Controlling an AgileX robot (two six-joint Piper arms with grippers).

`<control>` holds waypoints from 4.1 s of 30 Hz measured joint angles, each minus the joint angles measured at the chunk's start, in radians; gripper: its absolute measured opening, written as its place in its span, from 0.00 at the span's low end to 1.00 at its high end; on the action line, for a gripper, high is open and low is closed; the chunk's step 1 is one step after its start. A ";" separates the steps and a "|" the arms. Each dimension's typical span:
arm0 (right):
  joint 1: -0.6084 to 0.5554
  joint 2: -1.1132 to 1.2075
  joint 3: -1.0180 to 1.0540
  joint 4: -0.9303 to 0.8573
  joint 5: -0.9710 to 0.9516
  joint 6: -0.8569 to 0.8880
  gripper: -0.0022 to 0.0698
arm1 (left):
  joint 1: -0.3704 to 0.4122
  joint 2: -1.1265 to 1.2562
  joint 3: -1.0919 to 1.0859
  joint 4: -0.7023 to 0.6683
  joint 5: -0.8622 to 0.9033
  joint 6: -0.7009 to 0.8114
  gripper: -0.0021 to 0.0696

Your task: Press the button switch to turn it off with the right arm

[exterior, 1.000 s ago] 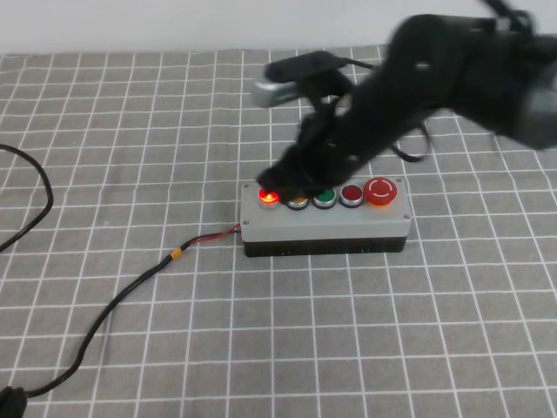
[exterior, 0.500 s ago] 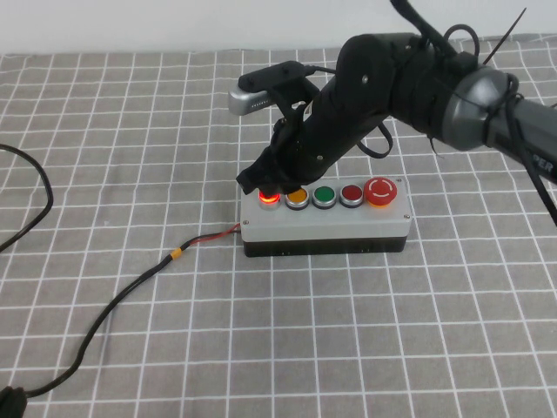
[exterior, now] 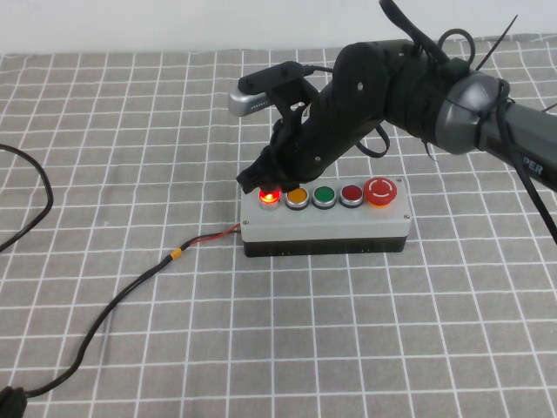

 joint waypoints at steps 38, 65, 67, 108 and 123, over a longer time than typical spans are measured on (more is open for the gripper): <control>0.001 -0.102 0.002 -0.078 0.117 0.019 0.01 | 0.000 0.000 0.000 0.000 0.000 0.000 0.02; 0.004 -1.066 0.879 -0.086 0.140 0.088 0.01 | 0.000 0.000 0.000 0.000 0.000 0.000 0.02; 0.004 -1.088 0.910 -0.103 0.183 0.092 0.01 | 0.000 0.000 0.000 0.000 0.000 0.000 0.02; -0.544 -1.928 1.928 -0.096 -0.889 0.099 0.01 | 0.000 0.000 0.000 0.000 0.000 0.000 0.02; -0.538 -2.143 1.928 -0.096 -0.520 0.099 0.01 | 0.000 0.000 0.000 0.000 0.000 0.000 0.02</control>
